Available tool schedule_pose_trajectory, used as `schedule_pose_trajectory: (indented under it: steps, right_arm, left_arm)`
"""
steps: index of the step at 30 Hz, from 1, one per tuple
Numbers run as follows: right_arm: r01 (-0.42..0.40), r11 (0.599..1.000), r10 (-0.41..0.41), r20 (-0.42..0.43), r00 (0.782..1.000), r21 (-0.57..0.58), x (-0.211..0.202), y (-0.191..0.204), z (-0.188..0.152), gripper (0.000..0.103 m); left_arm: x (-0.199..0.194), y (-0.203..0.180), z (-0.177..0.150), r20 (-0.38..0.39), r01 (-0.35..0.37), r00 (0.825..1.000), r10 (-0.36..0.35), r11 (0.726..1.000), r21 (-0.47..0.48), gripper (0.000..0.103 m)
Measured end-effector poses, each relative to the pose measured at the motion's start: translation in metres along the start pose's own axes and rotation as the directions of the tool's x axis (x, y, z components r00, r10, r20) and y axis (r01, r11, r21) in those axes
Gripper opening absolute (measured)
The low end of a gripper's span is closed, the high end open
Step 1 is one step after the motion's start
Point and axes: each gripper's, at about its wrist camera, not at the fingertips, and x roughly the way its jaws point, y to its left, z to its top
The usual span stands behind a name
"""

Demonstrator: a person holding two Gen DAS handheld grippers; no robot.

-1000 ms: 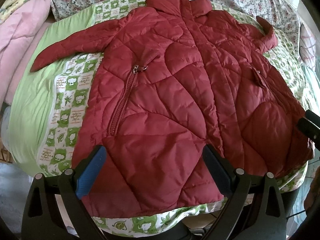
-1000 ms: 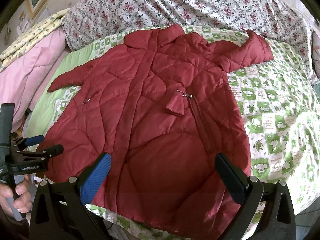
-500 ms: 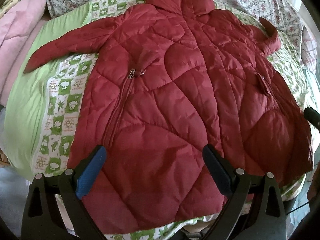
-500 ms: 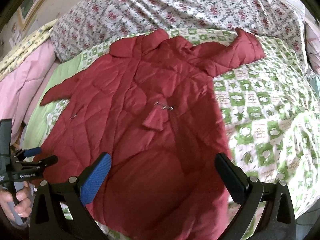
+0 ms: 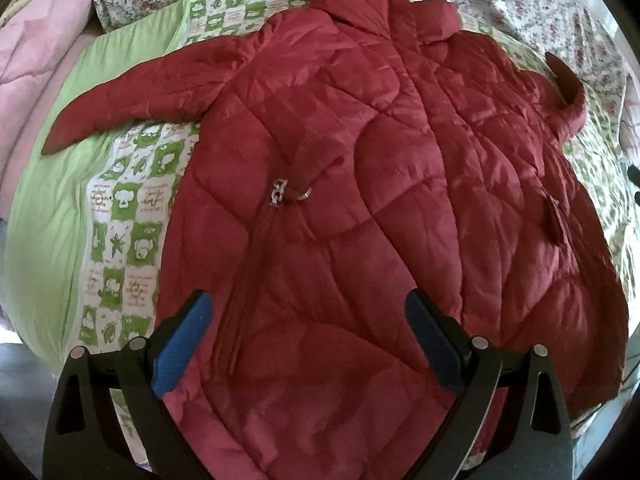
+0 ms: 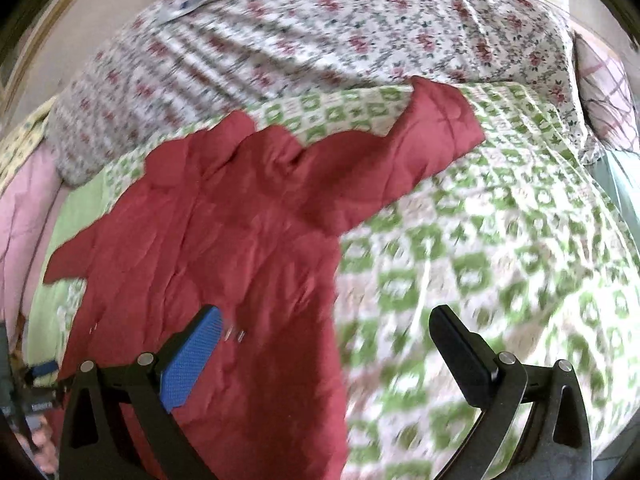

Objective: Fold large clothes
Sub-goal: 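Grasp the jacket sleeve cuff with the right gripper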

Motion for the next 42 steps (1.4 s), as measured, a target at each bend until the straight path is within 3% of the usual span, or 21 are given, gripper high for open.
schedule_pose_trajectory:
  steps: [16,22,25,28,29,30,34,37,42]
  right_arm:
    - [0.145,0.985,-0.150,0.053,0.987,0.093,0.094,-0.065,0.145,0.102]
    - [0.256,0.963,-0.260,0.037,0.965,0.079,0.146,-0.078,0.193,0.094]
    - [0.315,0.947,-0.315,-0.003,0.949,0.065,0.178,-0.084,0.208,0.076]
    - [0.346,0.938,-0.345,-0.031,0.938,0.031,0.195,-0.085,0.210,0.040]
    - [0.332,0.942,-0.330,-0.044,0.943,0.045,0.197,-0.087,0.209,0.022]
    - [0.318,0.946,-0.317,-0.036,0.948,0.060,0.195,-0.087,0.208,0.018]
    - [0.228,0.972,-0.230,0.025,0.973,0.059,0.173,-0.070,0.200,0.012]
    - [0.111,0.994,-0.111,0.067,0.992,0.015,0.149,-0.039,0.187,0.012]
    - [-0.043,0.996,0.050,0.091,0.995,-0.074,0.119,0.029,0.163,0.012]
  left_arm:
    - [0.034,0.007,0.048,-0.017,0.026,1.000,-0.027,0.999,-0.031,0.098]
    - [0.041,0.005,0.062,0.005,0.015,1.000,-0.015,1.000,-0.027,0.098]
    - [0.045,0.002,0.065,-0.005,0.021,1.000,-0.021,1.000,-0.013,0.098]
    - [0.047,-0.002,0.064,-0.012,0.012,1.000,-0.012,1.000,0.004,0.098]
    - [0.048,-0.003,0.064,-0.014,0.012,1.000,-0.012,1.000,0.007,0.098]
    - [0.049,-0.002,0.064,-0.016,0.013,1.000,-0.013,1.000,0.006,0.098]
    - [0.053,0.003,0.062,-0.027,0.019,0.999,-0.020,1.000,-0.017,0.098]
    - [0.054,0.006,0.061,-0.033,0.030,0.999,-0.031,0.999,-0.037,0.098]
    - [0.046,0.011,0.055,-0.021,0.040,0.999,-0.041,0.998,-0.051,0.098]
